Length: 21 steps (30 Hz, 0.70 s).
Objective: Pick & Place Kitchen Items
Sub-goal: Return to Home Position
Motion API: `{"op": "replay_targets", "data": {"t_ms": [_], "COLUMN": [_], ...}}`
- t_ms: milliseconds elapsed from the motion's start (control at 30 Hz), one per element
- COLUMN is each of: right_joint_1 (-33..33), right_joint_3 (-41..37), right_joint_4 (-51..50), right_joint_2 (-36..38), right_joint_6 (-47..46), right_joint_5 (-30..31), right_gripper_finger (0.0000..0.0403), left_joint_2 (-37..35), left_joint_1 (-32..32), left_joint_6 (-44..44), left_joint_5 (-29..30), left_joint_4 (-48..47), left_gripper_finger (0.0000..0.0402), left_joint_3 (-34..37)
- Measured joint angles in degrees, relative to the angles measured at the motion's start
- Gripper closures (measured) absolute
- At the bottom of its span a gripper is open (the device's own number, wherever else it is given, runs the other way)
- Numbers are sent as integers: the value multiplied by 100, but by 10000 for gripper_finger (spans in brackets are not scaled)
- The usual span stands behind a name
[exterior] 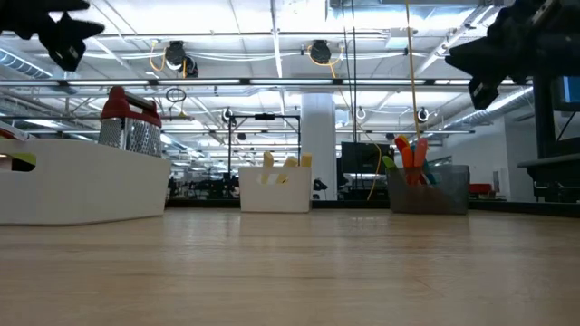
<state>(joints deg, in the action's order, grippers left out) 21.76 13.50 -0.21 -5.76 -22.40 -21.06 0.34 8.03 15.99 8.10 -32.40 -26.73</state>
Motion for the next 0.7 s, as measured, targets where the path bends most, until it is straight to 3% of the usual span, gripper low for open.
{"op": "replay_targets", "data": {"t_ms": [700], "right_joint_1": [0], "right_joint_3": [-245], "right_joint_4": [304], "right_joint_2": [5], "right_joint_6": [354], "right_joint_5": [-4], "right_gripper_finger": [353], "left_joint_2": [-5], "left_joint_1": [-2], "left_joint_6": [-125], "left_joint_5": [-7], "left_joint_4": [2079], "left_gripper_finger": [231], "left_joint_3": [1759]}}
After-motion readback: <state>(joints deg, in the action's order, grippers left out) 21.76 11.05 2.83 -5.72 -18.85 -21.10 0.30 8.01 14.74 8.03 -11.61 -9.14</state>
